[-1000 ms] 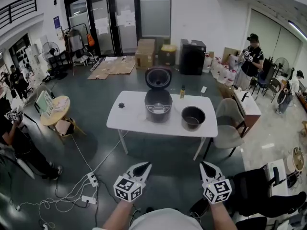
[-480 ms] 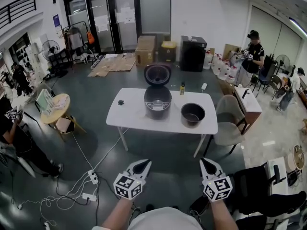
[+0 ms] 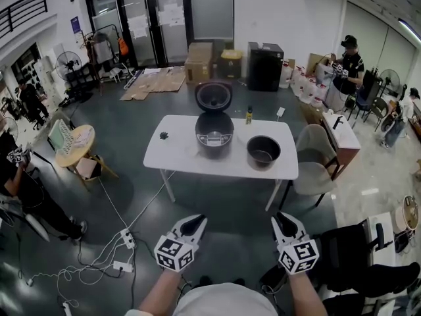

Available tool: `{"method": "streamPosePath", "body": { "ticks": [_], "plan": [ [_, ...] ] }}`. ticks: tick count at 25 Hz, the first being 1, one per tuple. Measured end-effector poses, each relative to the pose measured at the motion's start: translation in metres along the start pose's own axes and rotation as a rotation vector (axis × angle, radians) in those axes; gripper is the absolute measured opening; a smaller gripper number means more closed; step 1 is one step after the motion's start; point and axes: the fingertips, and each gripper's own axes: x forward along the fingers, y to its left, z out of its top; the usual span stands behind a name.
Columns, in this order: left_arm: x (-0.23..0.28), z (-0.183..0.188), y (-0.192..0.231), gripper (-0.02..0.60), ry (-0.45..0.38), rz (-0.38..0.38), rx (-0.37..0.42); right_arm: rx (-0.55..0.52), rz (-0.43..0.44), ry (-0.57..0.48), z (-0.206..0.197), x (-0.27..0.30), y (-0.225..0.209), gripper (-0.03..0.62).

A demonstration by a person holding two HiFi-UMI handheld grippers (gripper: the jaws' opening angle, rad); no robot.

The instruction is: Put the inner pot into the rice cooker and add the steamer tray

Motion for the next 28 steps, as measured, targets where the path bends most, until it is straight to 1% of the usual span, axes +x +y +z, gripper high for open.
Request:
{"method": "streamPosePath", "body": {
  "ticks": [7, 9, 12, 16, 20, 28],
  "plan": [
    [0.008, -0.004, -0.005, 0.107, -0.004, 0.018, -0.019, 0.001, 0.006, 0.005, -0.001, -0.008, -0.015, 0.168],
    [0.009, -0.006, -0.006, 0.147, -0.008, 0.032, -0.025, 0.000, 0.008, 0.005, -0.002, -0.012, -0.021, 0.187],
    [0.014, -0.008, -0.009, 0.179, -0.017, 0.057, -0.036, -0.004, 0.015, 0.006, -0.006, -0.016, -0.033, 0.195],
    [0.020, -0.011, -0.019, 0.210, -0.010, 0.061, -0.038, -0.004, 0.022, 0.016, -0.010, -0.020, -0.045, 0.202],
    [0.023, -0.017, -0.028, 0.224, 0.005, 0.057, -0.042, -0.009, 0.034, 0.025, -0.013, -0.022, -0.048, 0.224],
    [0.039, -0.025, -0.030, 0.224, 0.032, 0.067, -0.059, 0.020, 0.032, 0.036, -0.019, -0.014, -0.067, 0.225]
  ]
}}
